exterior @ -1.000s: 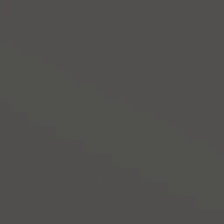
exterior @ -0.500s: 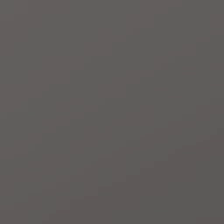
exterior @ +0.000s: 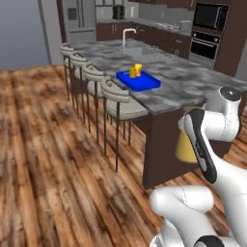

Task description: There is a tray on the dining counter. Grab the cup, mug, and pitcher and place them on the tray. The pitcher may be placed next to the tray if it cannot fit the tray.

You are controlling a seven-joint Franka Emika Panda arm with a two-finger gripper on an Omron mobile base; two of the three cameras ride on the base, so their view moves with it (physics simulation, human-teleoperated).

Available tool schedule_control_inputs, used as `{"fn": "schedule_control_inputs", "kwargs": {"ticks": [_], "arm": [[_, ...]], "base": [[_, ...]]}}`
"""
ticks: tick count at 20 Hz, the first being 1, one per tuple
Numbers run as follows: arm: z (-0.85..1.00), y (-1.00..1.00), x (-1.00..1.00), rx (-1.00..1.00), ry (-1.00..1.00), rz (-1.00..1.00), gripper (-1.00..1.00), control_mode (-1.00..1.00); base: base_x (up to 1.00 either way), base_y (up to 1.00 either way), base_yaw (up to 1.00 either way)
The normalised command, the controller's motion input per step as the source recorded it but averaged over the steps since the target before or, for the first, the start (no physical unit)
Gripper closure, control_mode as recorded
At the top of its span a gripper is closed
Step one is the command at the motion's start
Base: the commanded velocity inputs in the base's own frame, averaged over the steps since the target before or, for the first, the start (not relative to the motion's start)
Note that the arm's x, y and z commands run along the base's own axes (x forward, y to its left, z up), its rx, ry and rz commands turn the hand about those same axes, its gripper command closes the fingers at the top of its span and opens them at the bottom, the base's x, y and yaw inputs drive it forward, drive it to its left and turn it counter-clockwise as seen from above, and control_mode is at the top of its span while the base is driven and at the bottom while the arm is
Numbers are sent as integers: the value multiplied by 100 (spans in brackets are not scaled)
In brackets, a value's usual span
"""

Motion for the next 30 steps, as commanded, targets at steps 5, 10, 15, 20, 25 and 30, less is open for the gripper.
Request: {"fn": "schedule_control_inputs", "kwargs": {"ticks": [5,10,15,20,25,30], "arm": [[0,0,0,0,0,0,100,100],[0,0,0,0,0,0,100,100],[0,0,0,0,0,0,100,100],[0,0,0,0,0,0,100,100],[0,0,0,0,0,0,100,100],[0,0,0,0,0,0,100,100]], "base": [[65,89,-45],[77,65,-44],[70,52,-46],[45,56,-40],[48,53,-32],[54,41,-22]]}}
